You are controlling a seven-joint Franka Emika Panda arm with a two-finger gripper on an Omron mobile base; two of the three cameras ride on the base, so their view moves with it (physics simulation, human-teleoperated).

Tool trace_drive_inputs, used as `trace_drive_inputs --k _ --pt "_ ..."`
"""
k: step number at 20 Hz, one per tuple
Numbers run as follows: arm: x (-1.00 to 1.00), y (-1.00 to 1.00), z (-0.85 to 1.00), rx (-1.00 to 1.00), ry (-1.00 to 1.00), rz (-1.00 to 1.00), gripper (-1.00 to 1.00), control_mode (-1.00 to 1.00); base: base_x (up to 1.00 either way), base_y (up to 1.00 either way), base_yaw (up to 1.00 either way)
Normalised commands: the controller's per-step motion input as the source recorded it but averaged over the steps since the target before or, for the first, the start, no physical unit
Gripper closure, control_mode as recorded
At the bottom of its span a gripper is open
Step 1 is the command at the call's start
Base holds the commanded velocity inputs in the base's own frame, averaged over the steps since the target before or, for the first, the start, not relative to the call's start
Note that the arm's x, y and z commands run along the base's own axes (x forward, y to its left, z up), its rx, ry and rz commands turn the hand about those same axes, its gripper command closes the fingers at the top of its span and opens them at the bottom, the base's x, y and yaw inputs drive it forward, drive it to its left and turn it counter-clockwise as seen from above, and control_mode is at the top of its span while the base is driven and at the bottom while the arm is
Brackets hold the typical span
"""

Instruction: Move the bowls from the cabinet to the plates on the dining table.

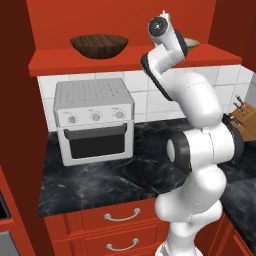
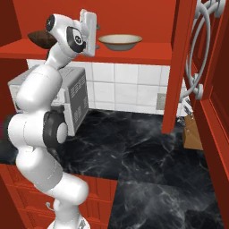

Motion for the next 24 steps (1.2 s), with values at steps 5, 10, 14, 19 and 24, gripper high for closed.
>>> trace_drive_inputs --k 5,10,14,19,24 --pt "0.63 0.05 -0.06 0.02 -0.14 0.00 -1.00 -1.00 0.00 0.00 0.00" --pt "0.43 -0.03 -0.26 0.02 0.00 -0.02 -1.00 -1.00 0.00 0.00 0.00" --pt "0.27 -0.10 -0.23 0.00 0.03 -0.04 -1.00 -1.00 0.00 0.00 0.00" --pt "-0.03 -0.28 -0.13 0.03 0.00 -0.03 -1.00 -1.00 0.00 0.00 0.00" --pt "-0.14 -0.41 -0.11 0.04 0.00 -0.01 -1.00 -1.00 0.00 0.00 0.00"
